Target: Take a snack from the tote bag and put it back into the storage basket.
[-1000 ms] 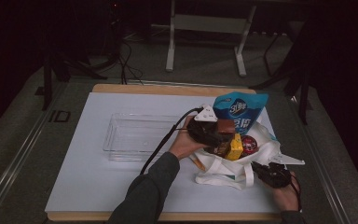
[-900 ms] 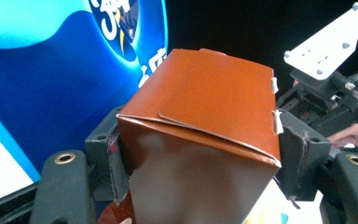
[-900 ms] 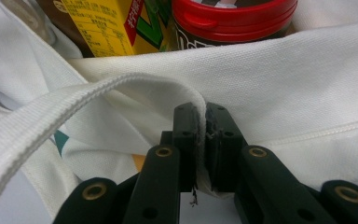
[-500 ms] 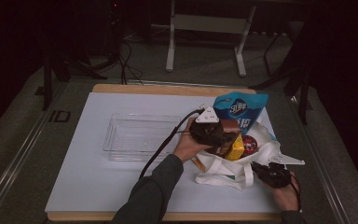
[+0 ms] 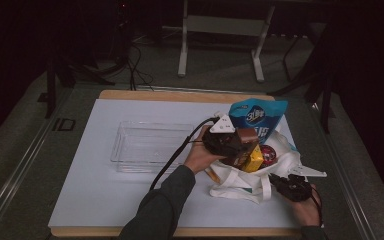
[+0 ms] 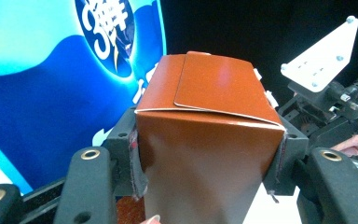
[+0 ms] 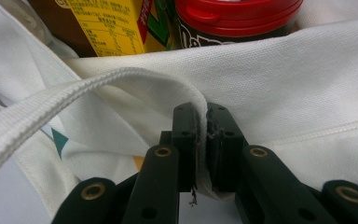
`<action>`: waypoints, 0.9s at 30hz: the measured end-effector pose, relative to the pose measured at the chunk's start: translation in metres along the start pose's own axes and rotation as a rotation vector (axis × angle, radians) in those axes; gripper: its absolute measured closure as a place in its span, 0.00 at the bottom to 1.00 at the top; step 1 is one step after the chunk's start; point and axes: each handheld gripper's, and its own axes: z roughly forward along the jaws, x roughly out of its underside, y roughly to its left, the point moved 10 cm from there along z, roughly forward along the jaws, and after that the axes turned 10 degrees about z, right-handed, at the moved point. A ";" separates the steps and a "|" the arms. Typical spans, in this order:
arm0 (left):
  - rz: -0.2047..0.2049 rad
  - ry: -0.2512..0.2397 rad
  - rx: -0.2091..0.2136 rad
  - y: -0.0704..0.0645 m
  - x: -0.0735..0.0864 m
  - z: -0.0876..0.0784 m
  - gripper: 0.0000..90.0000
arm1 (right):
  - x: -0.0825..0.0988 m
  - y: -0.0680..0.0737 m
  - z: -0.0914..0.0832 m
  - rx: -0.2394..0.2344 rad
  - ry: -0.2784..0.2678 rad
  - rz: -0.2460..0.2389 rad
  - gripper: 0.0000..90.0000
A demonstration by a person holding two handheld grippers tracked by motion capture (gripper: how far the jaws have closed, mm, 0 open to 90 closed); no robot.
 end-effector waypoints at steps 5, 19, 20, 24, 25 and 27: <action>-0.002 0.002 0.001 0.001 -0.001 -0.003 0.48 | 0.000 0.000 0.000 -0.004 -0.003 0.000 0.91; -0.023 -0.093 -0.034 0.008 -0.025 -0.028 0.48 | 0.001 -0.001 0.002 -0.005 -0.005 0.007 0.91; -0.024 -0.103 -0.038 0.009 -0.028 -0.031 0.48 | 0.001 -0.001 0.002 -0.004 -0.005 0.007 0.91; -0.025 -0.121 -0.054 0.011 -0.033 -0.039 0.48 | 0.002 -0.001 0.002 0.000 -0.002 0.005 0.91; -0.022 -0.123 -0.057 0.012 -0.034 -0.041 0.48 | 0.002 -0.001 0.002 0.000 -0.002 0.005 0.91; -0.023 -0.131 -0.062 0.012 -0.037 -0.044 0.48 | 0.002 -0.001 0.002 0.000 -0.001 0.006 0.91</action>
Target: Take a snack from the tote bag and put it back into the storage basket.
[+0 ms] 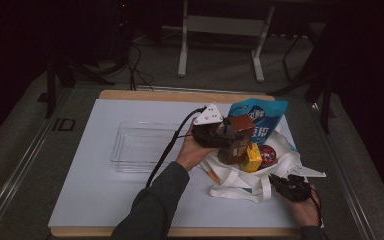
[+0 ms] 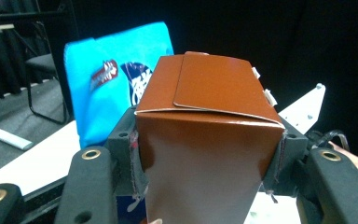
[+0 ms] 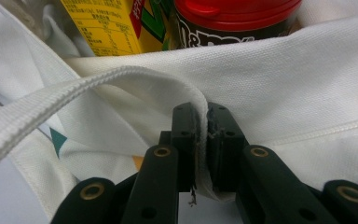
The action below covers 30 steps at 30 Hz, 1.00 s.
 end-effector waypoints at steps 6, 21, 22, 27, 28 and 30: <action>0.007 -0.024 -0.014 0.001 -0.010 -0.007 0.48 | 0.000 0.000 0.000 -0.001 0.000 0.007 0.90; 0.009 -0.048 -0.003 -0.002 -0.025 -0.021 0.48 | 0.001 0.000 0.001 -0.002 0.000 0.017 0.90; 0.010 -0.048 -0.003 -0.002 -0.025 -0.022 0.48 | 0.001 0.000 0.001 -0.002 0.000 0.018 0.90; 0.003 -0.059 0.002 -0.002 -0.029 -0.028 0.48 | 0.000 0.000 0.001 -0.006 0.000 0.032 0.89; 0.004 -0.058 0.001 -0.002 -0.029 -0.029 0.48 | 0.000 0.000 0.001 -0.005 0.000 0.032 0.89; 0.005 -0.052 0.002 -0.001 -0.030 -0.031 0.48 | 0.000 0.000 0.001 -0.004 -0.003 0.027 0.89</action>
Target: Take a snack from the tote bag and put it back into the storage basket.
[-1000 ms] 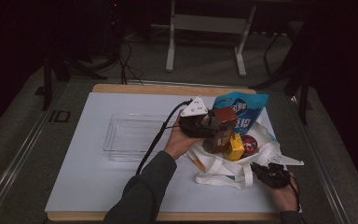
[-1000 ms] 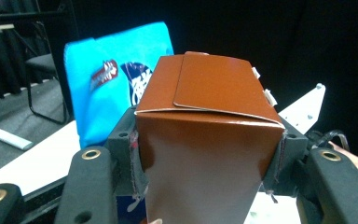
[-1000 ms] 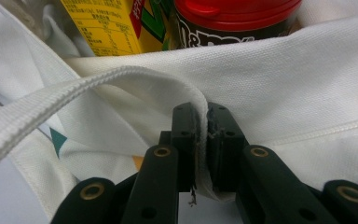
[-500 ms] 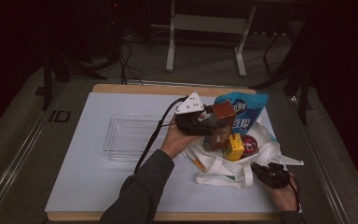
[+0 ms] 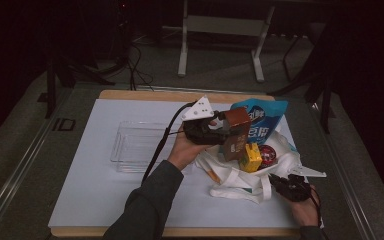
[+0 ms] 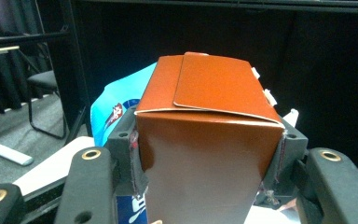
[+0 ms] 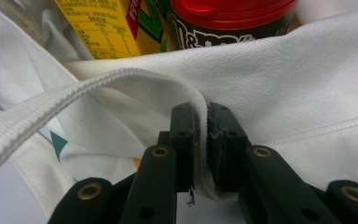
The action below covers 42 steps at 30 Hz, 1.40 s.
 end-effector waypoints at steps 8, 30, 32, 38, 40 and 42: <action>0.004 -0.007 0.006 0.001 -0.006 -0.011 0.48 | 0.000 -0.001 0.000 -0.004 -0.015 -0.001 0.87; 0.014 -0.030 -0.018 0.017 -0.022 -0.057 0.48 | 0.000 -0.001 0.001 -0.008 -0.014 -0.013 0.86; 0.009 -0.031 -0.014 0.019 -0.023 -0.061 0.48 | 0.000 -0.001 0.001 -0.009 -0.014 -0.013 0.86; 0.026 -0.014 -0.029 0.023 -0.023 -0.073 0.48 | 0.000 -0.002 0.001 -0.015 -0.016 -0.009 0.86; 0.026 -0.016 -0.032 0.025 -0.023 -0.076 0.48 | 0.000 -0.002 0.001 -0.016 -0.016 -0.009 0.86; 0.025 -0.020 -0.027 0.025 -0.023 -0.080 0.48 | 0.000 -0.002 0.001 -0.017 -0.016 -0.008 0.86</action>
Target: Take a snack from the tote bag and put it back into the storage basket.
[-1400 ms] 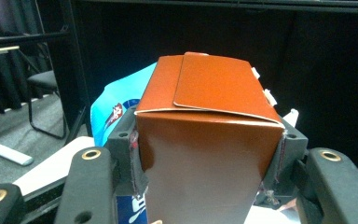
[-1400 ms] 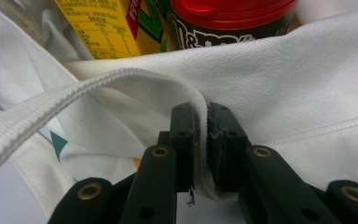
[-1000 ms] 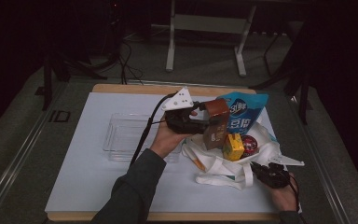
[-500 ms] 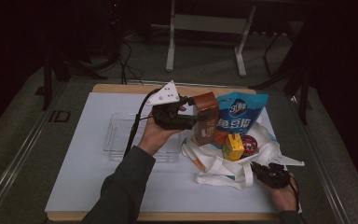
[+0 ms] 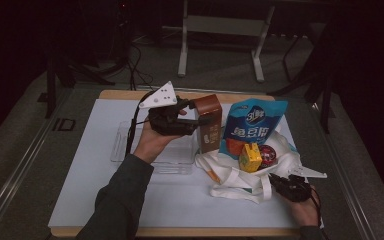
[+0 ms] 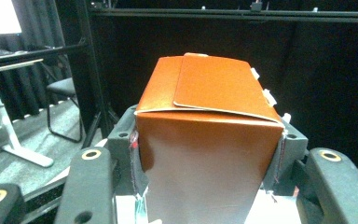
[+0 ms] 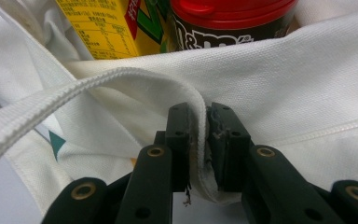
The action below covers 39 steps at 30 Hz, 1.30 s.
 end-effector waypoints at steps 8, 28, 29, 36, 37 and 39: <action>0.028 0.019 0.000 0.003 0.001 -0.011 0.48 | 0.000 0.000 0.000 -0.006 -0.001 0.007 0.86; 0.059 0.057 0.006 0.009 0.010 -0.036 0.48 | 0.001 -0.001 0.000 -0.018 0.000 0.014 0.86; 0.058 0.057 0.008 0.009 0.010 -0.037 0.48 | 0.001 -0.001 0.000 -0.017 -0.001 0.013 0.86; 0.061 0.078 -0.001 0.012 0.014 -0.046 0.48 | 0.001 -0.001 0.000 -0.017 -0.001 0.013 0.86; 0.063 0.081 -0.001 0.013 0.014 -0.047 0.48 | 0.001 -0.001 0.000 -0.017 -0.001 0.014 0.86; 0.062 0.085 -0.002 0.014 0.015 -0.049 0.48 | 0.001 -0.001 0.000 -0.017 0.000 0.013 0.86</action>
